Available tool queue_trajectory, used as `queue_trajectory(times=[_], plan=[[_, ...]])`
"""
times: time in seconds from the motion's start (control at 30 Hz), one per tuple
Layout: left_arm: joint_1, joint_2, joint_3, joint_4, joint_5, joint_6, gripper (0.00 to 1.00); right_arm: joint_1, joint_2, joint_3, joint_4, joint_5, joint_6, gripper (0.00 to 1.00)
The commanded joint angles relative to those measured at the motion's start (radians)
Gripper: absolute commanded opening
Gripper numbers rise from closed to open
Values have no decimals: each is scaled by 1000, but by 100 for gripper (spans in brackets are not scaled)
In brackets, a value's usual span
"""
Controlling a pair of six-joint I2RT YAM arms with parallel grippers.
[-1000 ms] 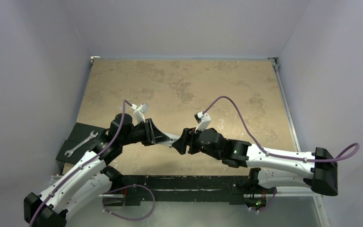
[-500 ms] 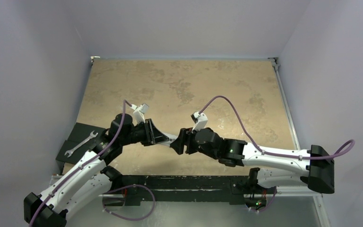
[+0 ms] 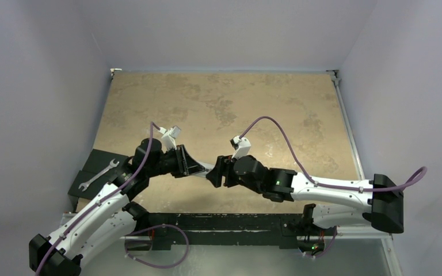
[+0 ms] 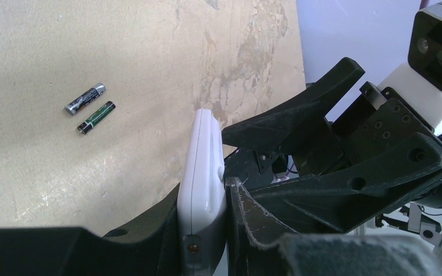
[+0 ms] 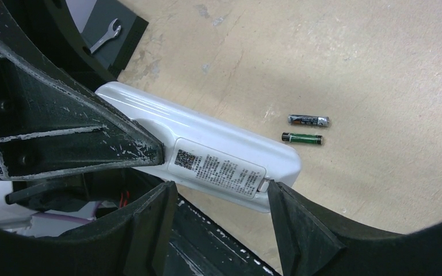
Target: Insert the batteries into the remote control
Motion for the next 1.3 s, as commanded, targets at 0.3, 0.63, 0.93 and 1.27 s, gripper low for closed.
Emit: queue_trajectory(times=[0.3,0.63,0.93,1.27], plan=[[-2,-18,57,79,53,-4,0,6,21,23,28,22,35,68],[-2,-24,55,83,63,-8,0,6,26,26,52,10,46,68],[-2,-29,55,88,72,-11,0,6,49,43,87,-4,49,69],[-2,-32,53,90,74,-12,0,6,74,60,103,-27,49,69]])
